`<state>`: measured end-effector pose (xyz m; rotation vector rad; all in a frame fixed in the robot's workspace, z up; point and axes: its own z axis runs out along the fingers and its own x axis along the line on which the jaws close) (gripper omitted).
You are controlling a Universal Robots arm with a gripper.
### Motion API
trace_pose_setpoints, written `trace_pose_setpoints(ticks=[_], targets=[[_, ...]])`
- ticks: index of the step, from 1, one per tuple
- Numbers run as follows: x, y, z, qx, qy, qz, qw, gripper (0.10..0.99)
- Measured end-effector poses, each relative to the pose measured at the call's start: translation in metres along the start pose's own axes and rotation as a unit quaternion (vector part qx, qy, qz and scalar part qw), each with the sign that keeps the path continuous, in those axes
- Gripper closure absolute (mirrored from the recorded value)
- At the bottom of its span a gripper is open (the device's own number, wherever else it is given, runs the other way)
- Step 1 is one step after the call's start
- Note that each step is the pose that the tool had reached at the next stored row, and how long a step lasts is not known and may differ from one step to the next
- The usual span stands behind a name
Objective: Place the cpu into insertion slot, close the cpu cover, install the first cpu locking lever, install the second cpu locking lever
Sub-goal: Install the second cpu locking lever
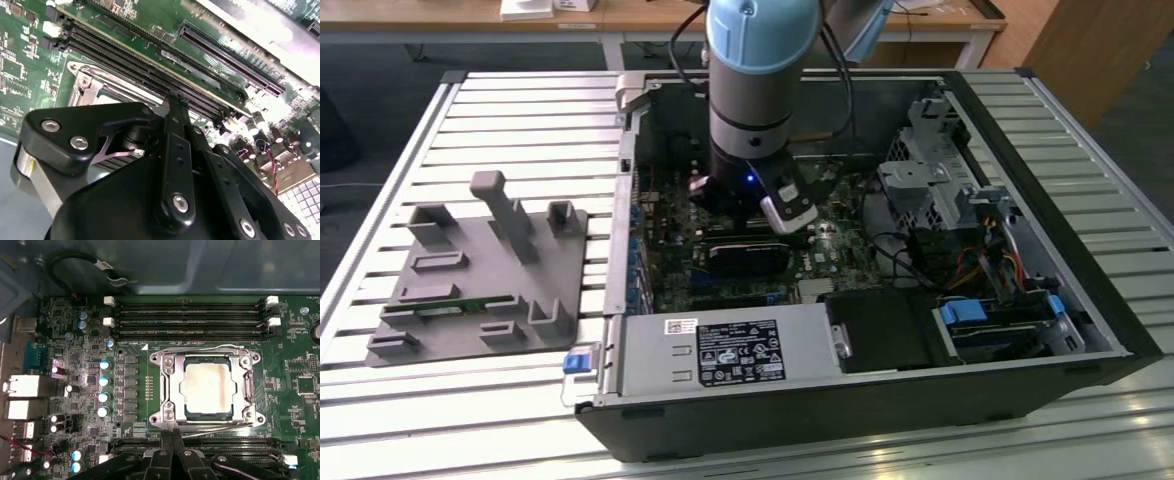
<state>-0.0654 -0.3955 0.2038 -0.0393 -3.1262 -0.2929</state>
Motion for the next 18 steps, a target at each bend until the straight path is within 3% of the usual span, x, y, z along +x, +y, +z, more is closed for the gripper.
trace_pose_setpoints(ticks=[6, 13, 18], targets=[[0.0042, -0.0060, -0.0001, -0.0119, 0.0004, 0.000, 0.9999, 0.980], [0.0060, -0.0076, 0.0057, -0.0240, 0.0006, 0.000, 0.9997, 0.980], [0.0065, -0.0081, 0.0083, -0.0421, 0.0011, 0.000, 0.9991, 0.980]])
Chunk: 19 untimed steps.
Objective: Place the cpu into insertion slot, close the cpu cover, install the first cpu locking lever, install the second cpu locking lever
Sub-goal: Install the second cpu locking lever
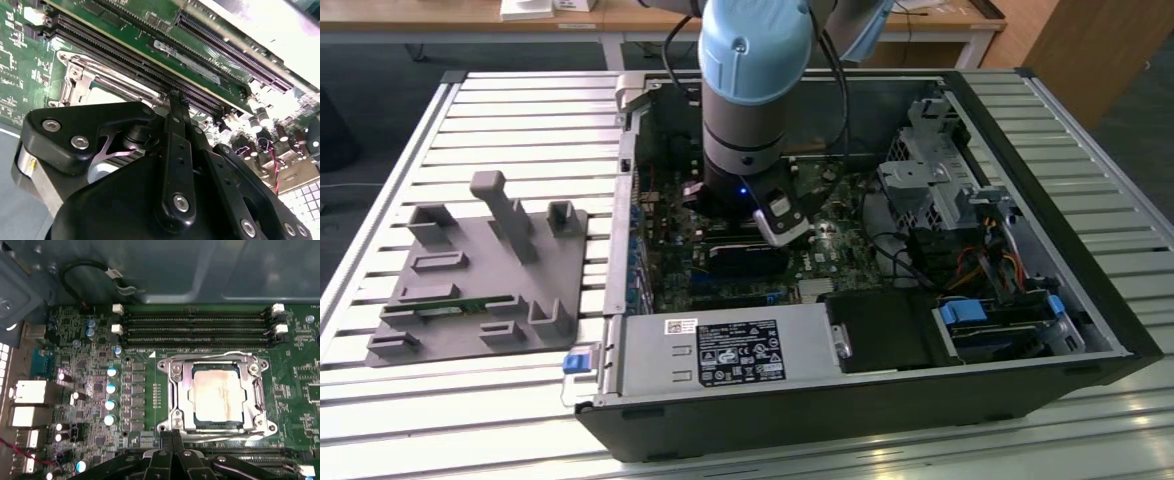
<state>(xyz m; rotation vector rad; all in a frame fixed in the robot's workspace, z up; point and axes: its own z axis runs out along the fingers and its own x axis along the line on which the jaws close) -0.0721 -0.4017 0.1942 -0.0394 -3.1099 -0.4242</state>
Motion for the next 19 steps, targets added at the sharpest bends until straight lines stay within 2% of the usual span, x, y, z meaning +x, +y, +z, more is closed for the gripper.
trace_pose_setpoints(ticks=[2, 6, 13, 17, 19], targets=[[0.0002, -0.0004, 0.0010, -0.0033, 0.0003, 0.000, 1.0000, 0.980], [0.0011, -0.0008, 0.0026, -0.0135, 0.0003, 0.000, 0.9999, 0.980], [0.0054, -0.0018, 0.0058, -0.0235, 0.0006, 0.000, 0.9997, 0.980], [0.0056, -0.0017, 0.0057, -0.0250, 0.0005, 0.000, 0.9997, 0.980], [0.0056, -0.0009, 0.0032, -0.0253, 0.0005, 0.000, 0.9997, 0.980]])
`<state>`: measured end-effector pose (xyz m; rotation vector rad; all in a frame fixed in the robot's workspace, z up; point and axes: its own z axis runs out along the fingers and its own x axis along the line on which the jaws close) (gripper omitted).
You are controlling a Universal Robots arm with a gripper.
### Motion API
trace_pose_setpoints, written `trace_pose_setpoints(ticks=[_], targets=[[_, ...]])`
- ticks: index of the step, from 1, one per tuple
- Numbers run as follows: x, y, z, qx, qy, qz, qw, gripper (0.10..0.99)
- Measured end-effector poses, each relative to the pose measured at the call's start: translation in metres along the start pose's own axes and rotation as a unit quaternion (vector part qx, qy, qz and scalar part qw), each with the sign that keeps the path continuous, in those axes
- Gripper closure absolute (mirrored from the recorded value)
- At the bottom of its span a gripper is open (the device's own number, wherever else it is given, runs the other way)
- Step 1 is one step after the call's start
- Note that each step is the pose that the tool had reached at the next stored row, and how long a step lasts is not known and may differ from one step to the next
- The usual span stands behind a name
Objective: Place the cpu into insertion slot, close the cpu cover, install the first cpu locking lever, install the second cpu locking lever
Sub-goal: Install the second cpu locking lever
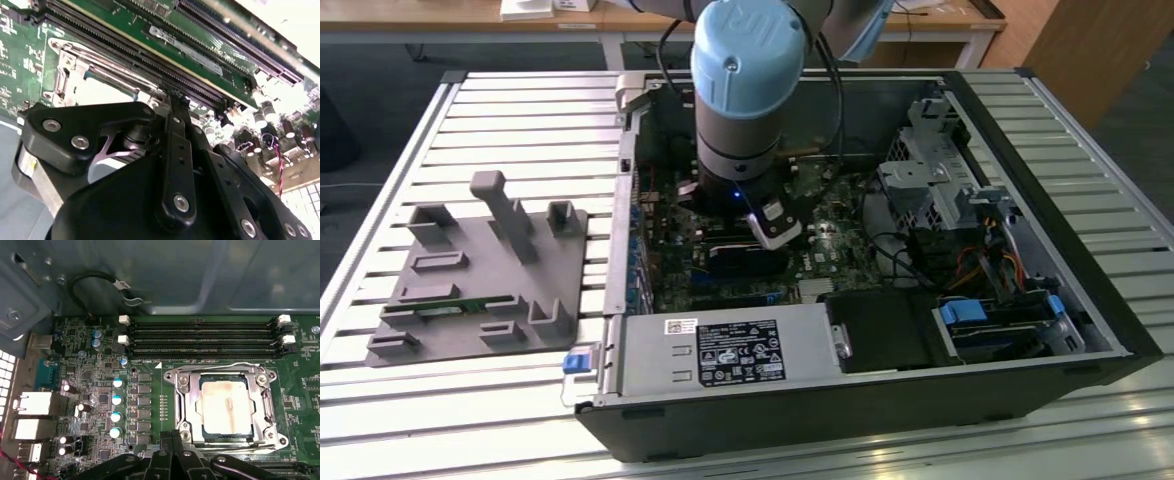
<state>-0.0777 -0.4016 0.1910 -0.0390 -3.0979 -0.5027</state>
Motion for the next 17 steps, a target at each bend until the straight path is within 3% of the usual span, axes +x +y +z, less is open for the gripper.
trace_pose_setpoints(ticks=[17], targets=[[0.0002, 0.0104, -0.0316, 0.0003, 0.0001, 0.000, 1.0000, 0.980]])
